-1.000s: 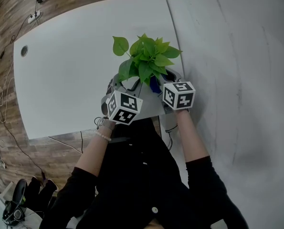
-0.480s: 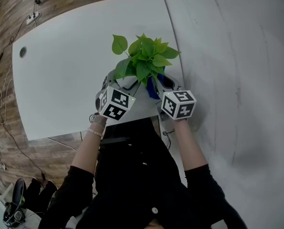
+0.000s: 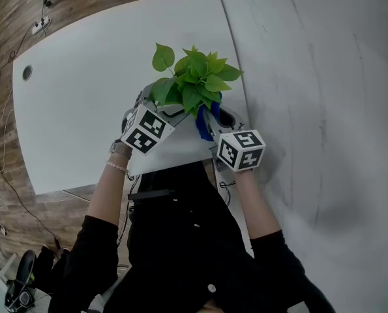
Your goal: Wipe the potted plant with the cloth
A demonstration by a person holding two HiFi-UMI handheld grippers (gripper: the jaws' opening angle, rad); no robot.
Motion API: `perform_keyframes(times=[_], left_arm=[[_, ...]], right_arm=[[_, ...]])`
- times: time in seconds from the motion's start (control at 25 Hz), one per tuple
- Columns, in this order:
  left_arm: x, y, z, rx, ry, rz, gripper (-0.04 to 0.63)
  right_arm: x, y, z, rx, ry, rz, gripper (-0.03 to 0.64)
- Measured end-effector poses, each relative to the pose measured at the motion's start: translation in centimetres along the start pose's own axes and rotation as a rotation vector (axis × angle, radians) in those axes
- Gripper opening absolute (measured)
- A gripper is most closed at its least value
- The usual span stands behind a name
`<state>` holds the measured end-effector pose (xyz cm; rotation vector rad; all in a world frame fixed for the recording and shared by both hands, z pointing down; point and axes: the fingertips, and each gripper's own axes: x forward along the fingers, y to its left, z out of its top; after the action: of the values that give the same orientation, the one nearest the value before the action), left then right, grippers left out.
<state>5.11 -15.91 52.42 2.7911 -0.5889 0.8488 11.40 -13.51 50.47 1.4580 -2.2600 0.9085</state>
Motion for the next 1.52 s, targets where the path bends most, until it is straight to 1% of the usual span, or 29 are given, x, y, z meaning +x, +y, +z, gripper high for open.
perform_keyframes(times=[0.08, 0.28, 0.48, 0.6, 0.68, 0.88, 1.0, 1.12, 1.2, 1.28, 1.36, 1.44, 1.52], left_arm=[[0.2, 0.1, 0.6, 0.002, -0.016, -0.011, 0.371], [0.3, 0.2, 1.2, 0.057, -0.027, 0.005, 0.37], [0.4, 0.2, 1.2, 0.046, -0.013, 0.057, 0.368], [0.3, 0.1, 1.0, 0.008, -0.002, 0.119, 0.368], [0.2, 0.1, 0.8, -0.029, 0.007, 0.166, 0.367], [-0.3, 0.1, 0.4, -0.113, 0.034, 0.28, 0.365], [-0.8, 0.4, 0.1, -0.163, 0.039, 0.339, 0.364], [-1.2, 0.6, -0.1, -0.187, 0.036, 0.374, 0.364], [-1.1, 0.6, -0.2, -0.189, 0.034, 0.381, 0.362], [-1.2, 0.6, -0.3, -0.186, 0.031, 0.377, 0.36], [-1.2, 0.6, -0.4, -0.175, 0.03, 0.364, 0.36], [-1.3, 0.7, -0.4, -0.161, 0.03, 0.35, 0.359], [-1.4, 0.7, -0.5, -0.153, 0.031, 0.342, 0.357]], right_arm=[[-0.1, 0.2, -0.2, -0.008, 0.007, 0.0, 0.089], [-0.4, 0.7, -0.2, -0.009, 0.006, 0.003, 0.089], [-0.5, 1.3, 0.0, -0.017, 0.0, 0.016, 0.089], [-0.5, 1.7, 0.1, -0.045, 0.001, 0.022, 0.089], [-0.5, 2.0, 0.2, -0.084, 0.008, 0.025, 0.089], [-0.5, 2.9, 0.3, -0.21, 0.032, 0.042, 0.089], [-0.4, 4.1, 0.1, -0.306, 0.051, 0.065, 0.089], [-0.4, 5.0, -0.4, -0.389, 0.076, 0.095, 0.089], [-0.7, 5.3, -0.9, -0.421, 0.091, 0.123, 0.089], [-1.2, 5.6, -1.3, -0.425, 0.102, 0.156, 0.089], [-1.8, 5.5, -1.3, -0.389, 0.096, 0.171, 0.089], [-2.4, 4.7, -1.0, -0.332, 0.076, 0.152, 0.089], [-2.9, 3.3, -0.5, -0.281, 0.057, 0.114, 0.089]])
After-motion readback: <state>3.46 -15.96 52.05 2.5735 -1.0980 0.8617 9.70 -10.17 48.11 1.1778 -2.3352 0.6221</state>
